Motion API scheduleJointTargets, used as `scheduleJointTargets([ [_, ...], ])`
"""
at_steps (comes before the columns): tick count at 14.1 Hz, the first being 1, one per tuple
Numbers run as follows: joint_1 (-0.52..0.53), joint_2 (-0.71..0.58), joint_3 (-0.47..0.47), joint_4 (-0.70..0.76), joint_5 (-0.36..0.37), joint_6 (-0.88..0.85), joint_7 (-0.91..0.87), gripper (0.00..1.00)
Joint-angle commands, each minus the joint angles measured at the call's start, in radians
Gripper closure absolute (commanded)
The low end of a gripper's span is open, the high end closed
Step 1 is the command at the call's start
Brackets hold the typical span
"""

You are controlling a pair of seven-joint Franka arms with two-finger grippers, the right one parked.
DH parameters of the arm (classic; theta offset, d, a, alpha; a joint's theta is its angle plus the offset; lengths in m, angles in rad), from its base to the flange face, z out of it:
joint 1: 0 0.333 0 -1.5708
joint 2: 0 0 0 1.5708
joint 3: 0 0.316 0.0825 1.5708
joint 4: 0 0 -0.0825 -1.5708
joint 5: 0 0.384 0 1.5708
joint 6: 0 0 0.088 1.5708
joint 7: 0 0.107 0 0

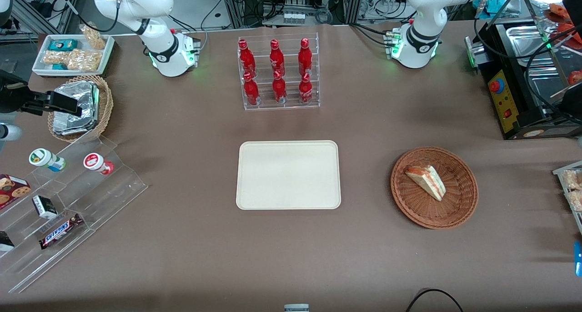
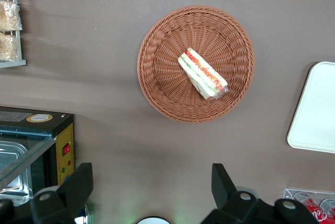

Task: Place sandwich from basket to tray

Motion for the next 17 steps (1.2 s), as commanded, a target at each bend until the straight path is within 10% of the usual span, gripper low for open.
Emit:
scheduleJointTargets([
  [1,0.008,0.005,0.001,-0.002,0.001,0.024,0.015,0.00],
  [8,0.003,0.038,0.000,-0.019,0.107,0.082,0.010,0.00],
  [17,0.003,0.076,0.000,-0.091,0.004,0.088,-0.080,0.00],
])
